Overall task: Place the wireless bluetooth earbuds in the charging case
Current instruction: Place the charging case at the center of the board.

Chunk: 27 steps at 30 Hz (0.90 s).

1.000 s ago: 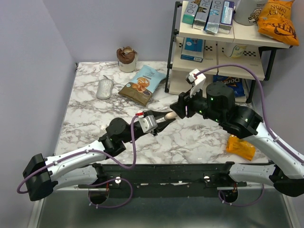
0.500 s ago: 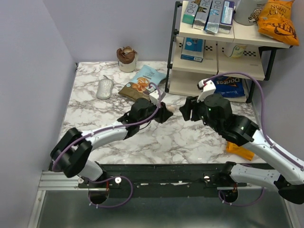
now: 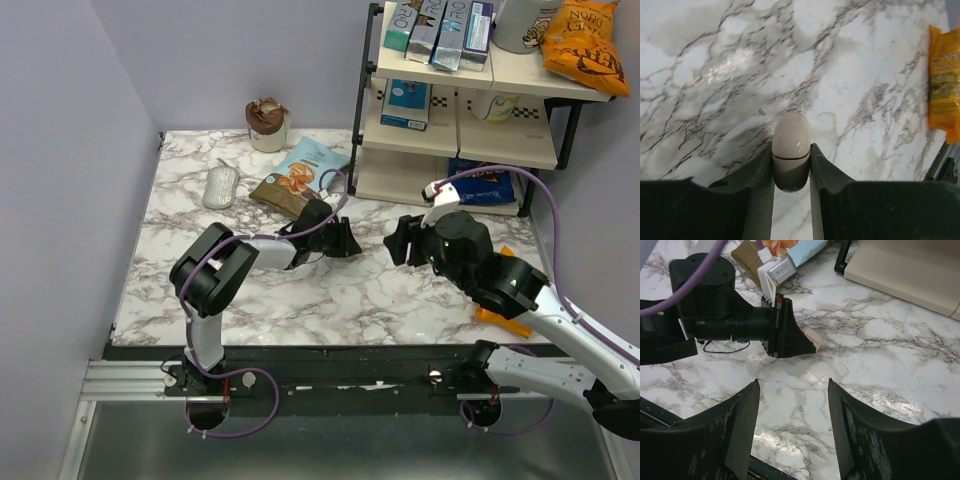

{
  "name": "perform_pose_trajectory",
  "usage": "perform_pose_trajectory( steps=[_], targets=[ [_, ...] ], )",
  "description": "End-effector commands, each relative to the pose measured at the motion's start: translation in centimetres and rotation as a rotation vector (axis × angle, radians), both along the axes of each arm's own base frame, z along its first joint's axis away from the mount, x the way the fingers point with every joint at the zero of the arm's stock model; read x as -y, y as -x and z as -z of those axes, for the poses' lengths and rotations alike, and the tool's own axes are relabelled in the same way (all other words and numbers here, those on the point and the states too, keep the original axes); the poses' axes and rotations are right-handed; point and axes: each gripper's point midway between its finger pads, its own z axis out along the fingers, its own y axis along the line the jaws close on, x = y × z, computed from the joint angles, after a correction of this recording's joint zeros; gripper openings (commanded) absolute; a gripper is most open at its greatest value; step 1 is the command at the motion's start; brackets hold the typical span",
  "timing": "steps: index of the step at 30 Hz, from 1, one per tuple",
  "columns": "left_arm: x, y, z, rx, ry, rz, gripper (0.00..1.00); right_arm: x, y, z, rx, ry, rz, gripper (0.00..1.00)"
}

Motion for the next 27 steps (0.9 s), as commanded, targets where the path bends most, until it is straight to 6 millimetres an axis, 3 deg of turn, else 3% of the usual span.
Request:
perform_pose_trajectory(
  steps=[1, 4, 5, 6, 9, 12, 22, 27],
  targets=[
    [-0.2, 0.5, 2.4, -0.098, -0.022, -0.023, 0.0, 0.0, 0.1, 0.1, 0.001, -0.021, -0.001, 0.65],
    [-0.5, 0.5, 3.2, -0.107, -0.052, -0.027, 0.02, -0.1, 0.2, 0.0, 0.001, -0.028, -0.006, 0.65],
    [-0.6, 0.6, 3.5, -0.114, -0.062, -0.029, 0.07, -0.1, 0.3, 0.0, -0.001, -0.027, -0.009, 0.65],
    [-0.6, 0.5, 3.5, -0.114, -0.067, -0.032, 0.22, -0.2, 0.3, 0.0, -0.002, -0.029, -0.01, 0.65],
    [-1.2, 0.5, 3.8, -0.114, -0.098, -0.041, 0.43, -0.2, 0.4, 0.1, -0.004, -0.031, -0.015, 0.65],
    [-2.1, 0.6, 3.8, -0.107, -0.14, -0.056, 0.53, -0.2, 0.4, 0.2, -0.007, -0.028, -0.014, 0.65],
    [-6.7, 0.8, 1.8, -0.063, -0.256, -0.124, 0.63, -0.3, 0.4, 0.6, -0.017, -0.026, -0.016, 0.65],
    [-10.4, 1.1, -2.9, 0.041, -0.311, -0.209, 0.69, -0.3, 0.3, 0.8, -0.012, -0.025, -0.013, 0.65]
  ],
)
